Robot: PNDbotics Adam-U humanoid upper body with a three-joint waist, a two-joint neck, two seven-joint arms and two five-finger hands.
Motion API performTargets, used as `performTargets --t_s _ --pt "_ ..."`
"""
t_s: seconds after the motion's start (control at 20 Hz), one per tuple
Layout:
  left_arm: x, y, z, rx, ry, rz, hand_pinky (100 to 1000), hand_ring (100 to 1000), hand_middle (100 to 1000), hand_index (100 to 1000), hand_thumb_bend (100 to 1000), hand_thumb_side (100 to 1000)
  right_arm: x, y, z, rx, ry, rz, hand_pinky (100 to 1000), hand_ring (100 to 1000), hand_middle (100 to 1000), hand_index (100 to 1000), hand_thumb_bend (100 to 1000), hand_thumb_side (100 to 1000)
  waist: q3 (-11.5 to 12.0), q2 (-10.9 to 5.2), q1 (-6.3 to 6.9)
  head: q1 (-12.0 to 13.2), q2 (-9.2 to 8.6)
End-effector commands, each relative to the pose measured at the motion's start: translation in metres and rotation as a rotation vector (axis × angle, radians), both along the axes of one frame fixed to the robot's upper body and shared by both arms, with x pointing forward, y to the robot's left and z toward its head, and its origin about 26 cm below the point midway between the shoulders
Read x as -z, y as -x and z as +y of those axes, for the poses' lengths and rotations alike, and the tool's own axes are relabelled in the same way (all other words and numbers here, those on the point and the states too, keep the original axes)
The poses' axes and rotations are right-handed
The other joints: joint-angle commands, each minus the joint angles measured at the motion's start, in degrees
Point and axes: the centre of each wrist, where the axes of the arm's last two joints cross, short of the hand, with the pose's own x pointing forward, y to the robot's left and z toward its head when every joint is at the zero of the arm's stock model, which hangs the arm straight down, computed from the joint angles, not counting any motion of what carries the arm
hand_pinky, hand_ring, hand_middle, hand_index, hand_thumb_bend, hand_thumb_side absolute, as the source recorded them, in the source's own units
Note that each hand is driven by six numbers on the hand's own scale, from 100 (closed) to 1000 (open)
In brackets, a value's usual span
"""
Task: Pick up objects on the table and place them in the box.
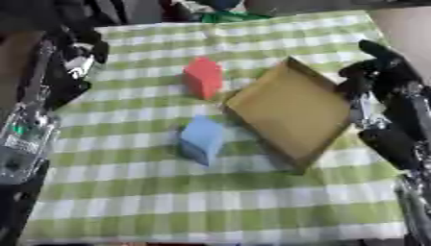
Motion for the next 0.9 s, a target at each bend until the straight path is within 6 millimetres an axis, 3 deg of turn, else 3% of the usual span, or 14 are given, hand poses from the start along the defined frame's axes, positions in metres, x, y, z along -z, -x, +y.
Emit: performTargets --t_s 0.05,0.9 --pt "-0.019 -0.003 0.001 0.068 -0.187 -0.005 538 672 624 791 472 457 -0.005 0.0 -0.002 0.0 0.013 -0.021 828 585 623 916 100 519 -0.08 -0.98 -0.11 0.26 0.29" --pt "-0.049 -0.025 -0.038 0.422 -0.737 0.051 660 693 656 809 464 364 -0.004 0.0 -0.001 -0.012 0.02 -0.016 828 585 623 915 100 519 -0.64 -1.49 0.2 0.61 0.29"
